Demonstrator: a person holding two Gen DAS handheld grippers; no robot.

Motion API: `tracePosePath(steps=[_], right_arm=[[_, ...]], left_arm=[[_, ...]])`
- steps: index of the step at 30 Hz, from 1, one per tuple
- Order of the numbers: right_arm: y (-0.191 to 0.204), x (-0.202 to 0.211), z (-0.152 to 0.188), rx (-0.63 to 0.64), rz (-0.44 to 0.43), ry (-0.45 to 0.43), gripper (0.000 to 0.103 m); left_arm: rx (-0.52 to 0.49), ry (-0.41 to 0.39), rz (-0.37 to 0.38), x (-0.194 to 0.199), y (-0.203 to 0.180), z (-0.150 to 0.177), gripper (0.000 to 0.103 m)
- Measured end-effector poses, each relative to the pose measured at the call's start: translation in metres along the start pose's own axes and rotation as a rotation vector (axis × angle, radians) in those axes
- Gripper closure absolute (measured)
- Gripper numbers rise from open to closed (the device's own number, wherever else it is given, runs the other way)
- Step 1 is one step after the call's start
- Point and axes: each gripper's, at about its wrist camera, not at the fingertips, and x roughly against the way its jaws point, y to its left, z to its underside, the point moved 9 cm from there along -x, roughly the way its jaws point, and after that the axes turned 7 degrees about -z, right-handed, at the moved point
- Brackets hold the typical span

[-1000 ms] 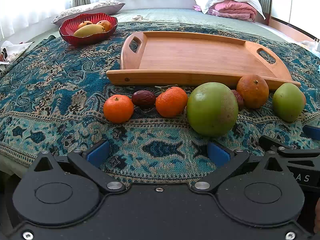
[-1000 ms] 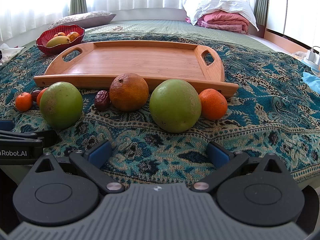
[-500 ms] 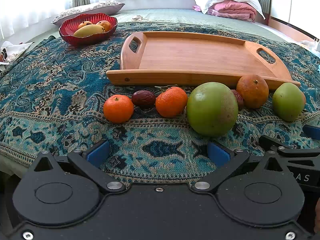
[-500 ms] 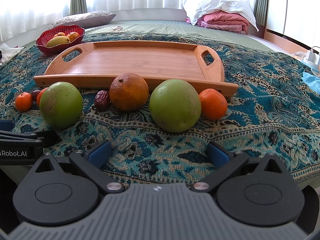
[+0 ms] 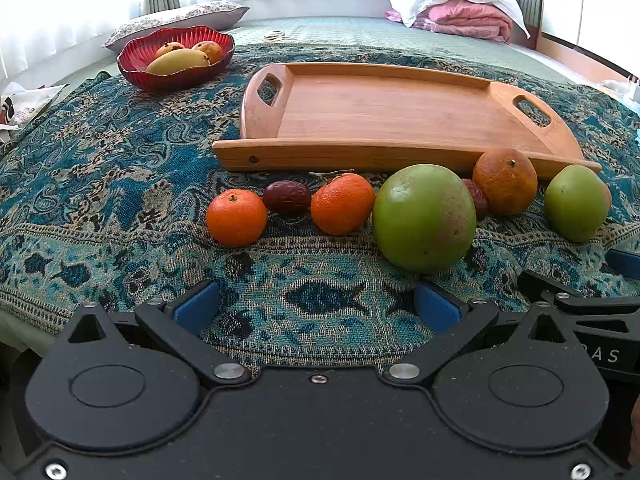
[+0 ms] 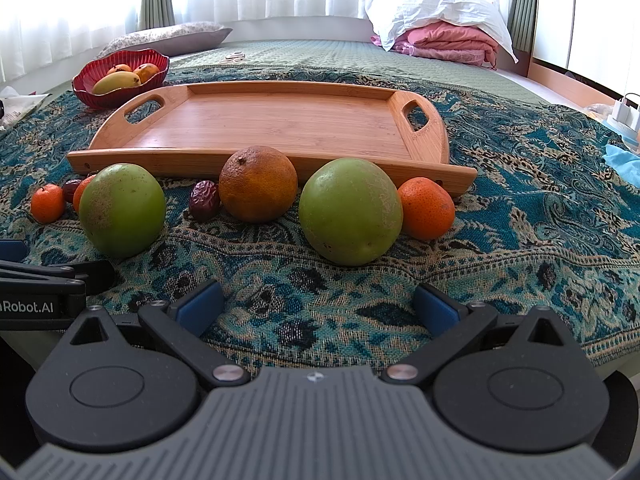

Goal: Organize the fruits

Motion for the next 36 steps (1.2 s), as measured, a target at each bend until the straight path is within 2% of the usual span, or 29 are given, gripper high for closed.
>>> tracePosePath(steps=[36], right_arm=[[-0.0014,-0.0002,0.0000,-0.007,0.005,0.002,0.000]], left_arm=[[-0.010,-0.009,-0.009,0.0000,-0.0011,-0.0010,0.000]])
